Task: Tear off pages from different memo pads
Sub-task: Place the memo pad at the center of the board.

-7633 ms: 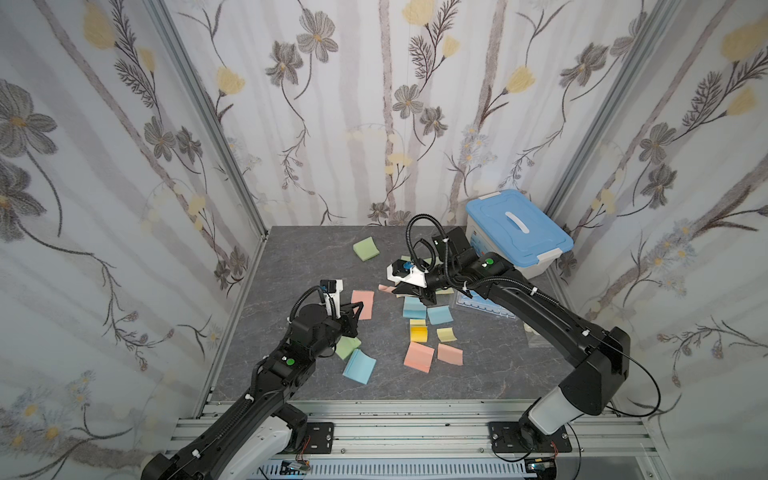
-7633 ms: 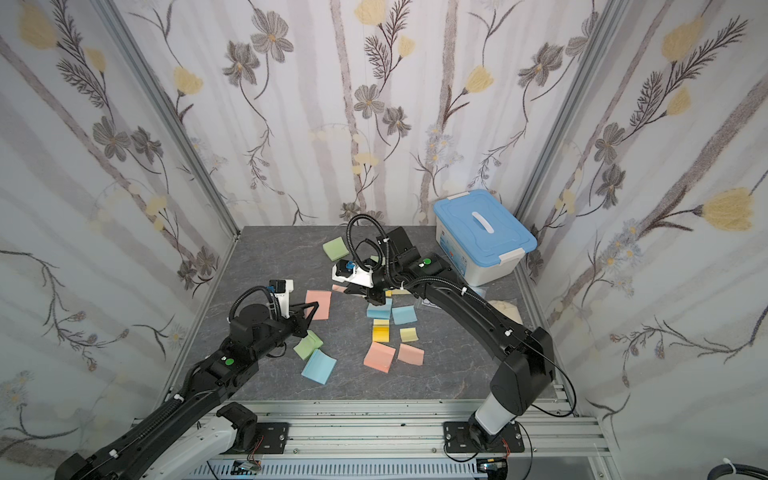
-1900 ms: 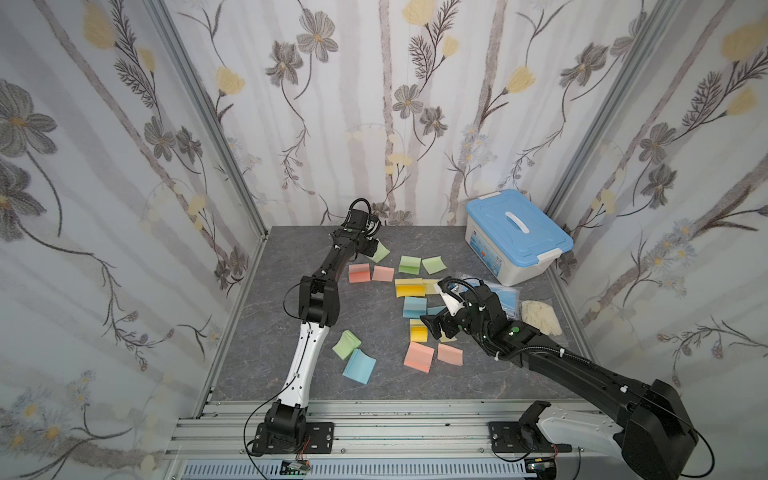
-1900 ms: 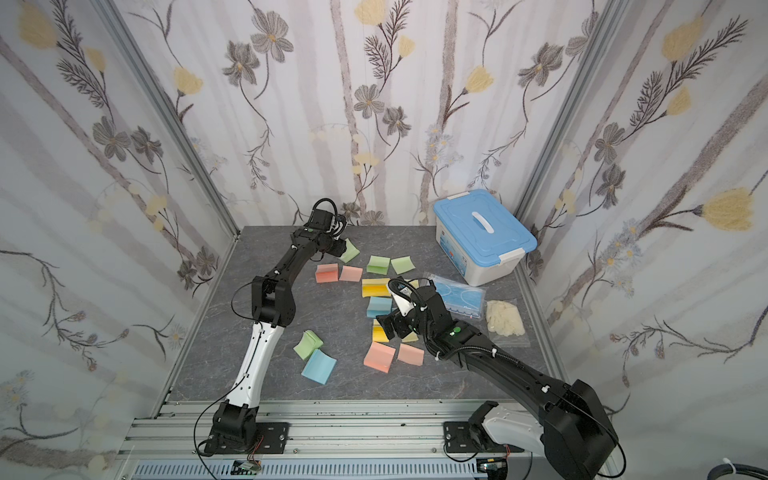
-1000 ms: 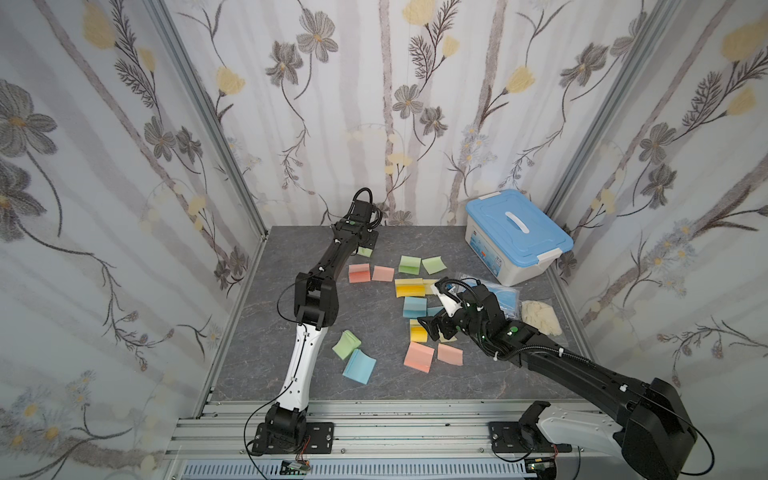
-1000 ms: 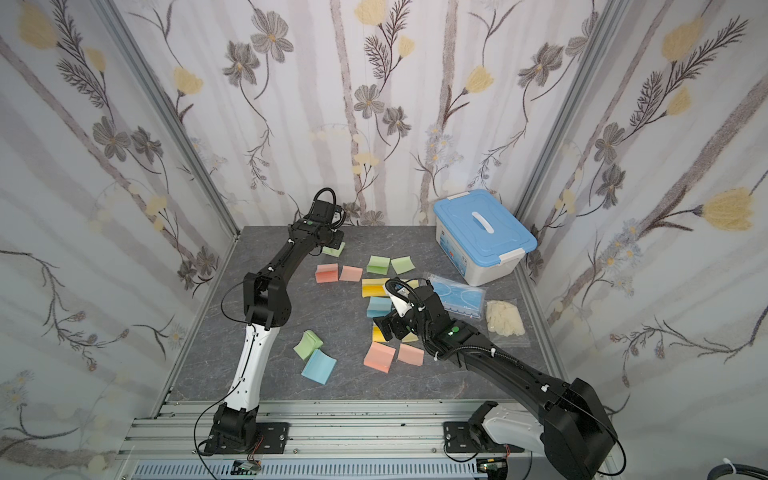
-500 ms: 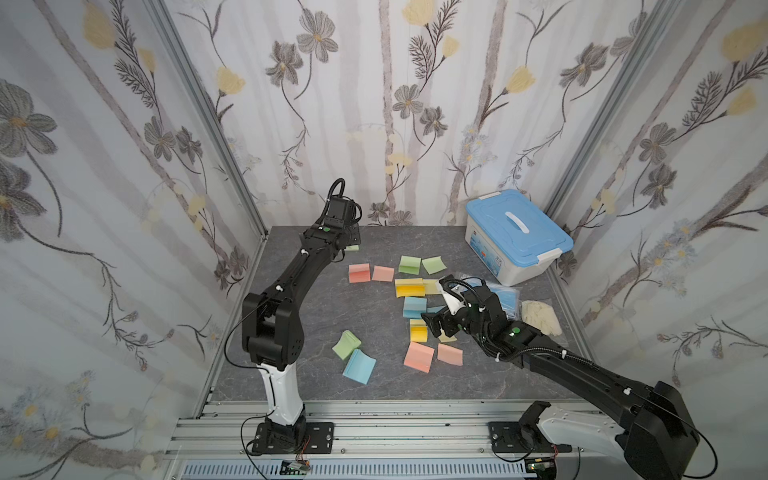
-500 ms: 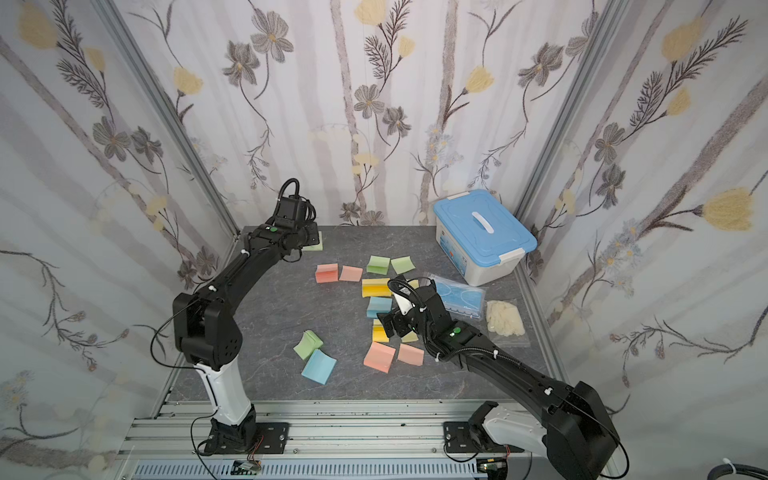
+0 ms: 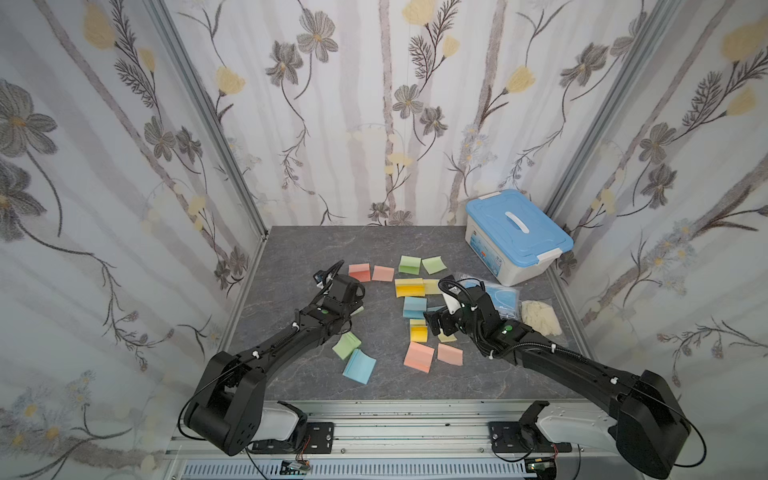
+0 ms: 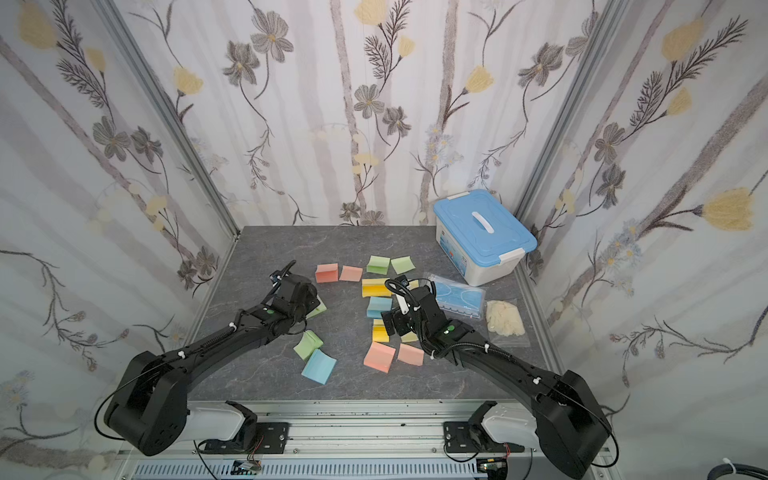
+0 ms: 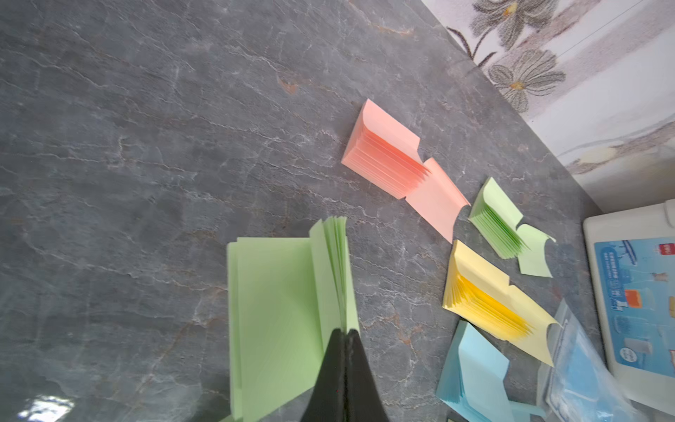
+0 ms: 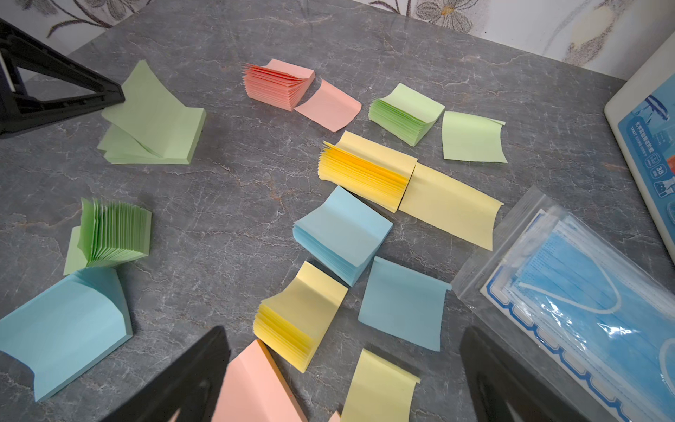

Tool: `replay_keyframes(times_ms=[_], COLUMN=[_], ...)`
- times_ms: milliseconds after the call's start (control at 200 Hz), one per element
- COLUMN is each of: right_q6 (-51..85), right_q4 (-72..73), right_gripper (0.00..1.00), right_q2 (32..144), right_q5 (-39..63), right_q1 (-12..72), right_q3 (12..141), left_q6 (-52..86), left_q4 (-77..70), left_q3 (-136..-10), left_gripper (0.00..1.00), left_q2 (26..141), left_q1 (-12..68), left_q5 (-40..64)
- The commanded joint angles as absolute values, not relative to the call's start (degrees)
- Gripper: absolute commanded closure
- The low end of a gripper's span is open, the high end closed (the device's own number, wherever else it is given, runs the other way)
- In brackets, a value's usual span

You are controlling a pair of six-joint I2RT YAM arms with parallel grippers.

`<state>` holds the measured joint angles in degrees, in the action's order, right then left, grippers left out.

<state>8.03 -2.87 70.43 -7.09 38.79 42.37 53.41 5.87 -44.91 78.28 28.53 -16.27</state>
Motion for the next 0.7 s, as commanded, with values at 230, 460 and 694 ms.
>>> replay_keyframes(times_ms=[230, 460, 694], right_q6=[9.47, 9.05, 9.04], right_q4=[-1.58, -1.58, -1.64], right_gripper=[0.0, 0.0, 0.0], right_q2=[73.55, 73.87, 74.77], right_q5=[-7.64, -7.8, -5.71], right_q1=[38.84, 38.85, 38.84], right_q3=[43.01, 43.02, 43.48], left_q6=[62.41, 56.03, 38.93], left_q4=[-3.57, -0.83, 11.4], left_q3=[-45.02, -50.94, -54.4], left_gripper=[1.0, 0.51, 0.41], left_q2=[84.85, 87.03, 80.1], left_q1=[31.26, 33.75, 31.5], left_q5=[-18.92, -11.4, -13.06])
